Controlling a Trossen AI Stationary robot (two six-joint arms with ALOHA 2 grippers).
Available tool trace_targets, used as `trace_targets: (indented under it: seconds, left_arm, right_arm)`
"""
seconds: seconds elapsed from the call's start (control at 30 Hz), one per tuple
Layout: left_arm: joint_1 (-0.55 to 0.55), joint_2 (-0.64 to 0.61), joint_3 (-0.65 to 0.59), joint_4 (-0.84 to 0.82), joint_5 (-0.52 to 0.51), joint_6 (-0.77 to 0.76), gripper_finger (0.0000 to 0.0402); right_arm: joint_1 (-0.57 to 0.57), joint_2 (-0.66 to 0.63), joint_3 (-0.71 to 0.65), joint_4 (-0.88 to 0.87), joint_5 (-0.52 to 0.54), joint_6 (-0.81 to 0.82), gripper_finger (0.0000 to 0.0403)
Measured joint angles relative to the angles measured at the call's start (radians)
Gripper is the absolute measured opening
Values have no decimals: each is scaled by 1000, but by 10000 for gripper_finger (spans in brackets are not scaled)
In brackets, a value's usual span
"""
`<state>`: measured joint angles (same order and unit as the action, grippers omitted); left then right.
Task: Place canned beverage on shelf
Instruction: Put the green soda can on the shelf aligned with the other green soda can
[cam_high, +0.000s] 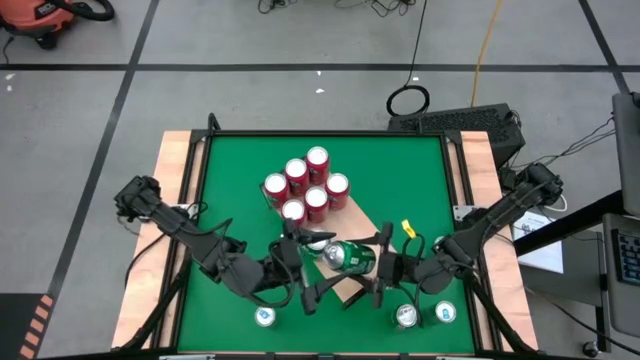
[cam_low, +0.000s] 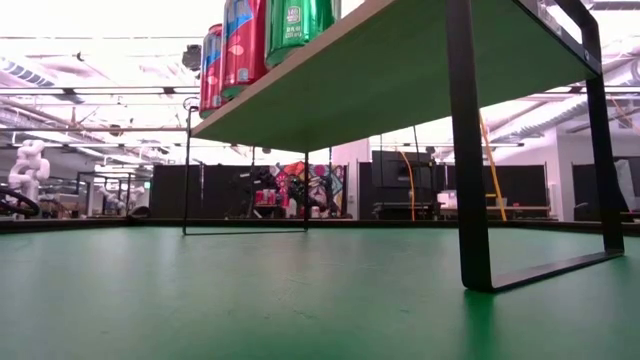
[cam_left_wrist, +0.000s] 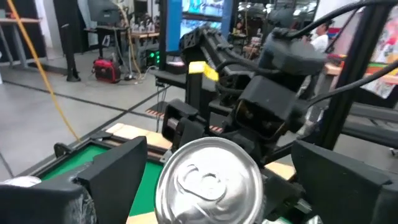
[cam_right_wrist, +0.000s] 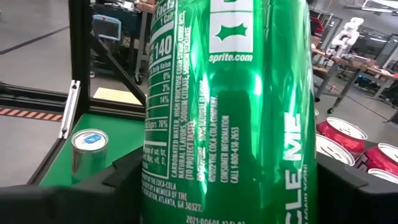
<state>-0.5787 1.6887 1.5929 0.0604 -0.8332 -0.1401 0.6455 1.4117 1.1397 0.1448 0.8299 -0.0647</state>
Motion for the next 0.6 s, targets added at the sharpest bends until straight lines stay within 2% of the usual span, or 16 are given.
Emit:
trace_targets:
  seconds: [0.13, 0.27, 0.6]
  left_arm:
    - [-22, -11, 0, 39, 0, 67, 395]
    - [-52, -33, 0, 39, -7, 120, 395]
    - [-169, -53, 0, 44, -14, 308, 396]
  right_arm:
    - [22, -14, 0, -4, -5, 0, 290]
    - [41, -40, 0, -3, -54, 0, 290]
    - [54, -95, -2, 35, -326, -32, 290]
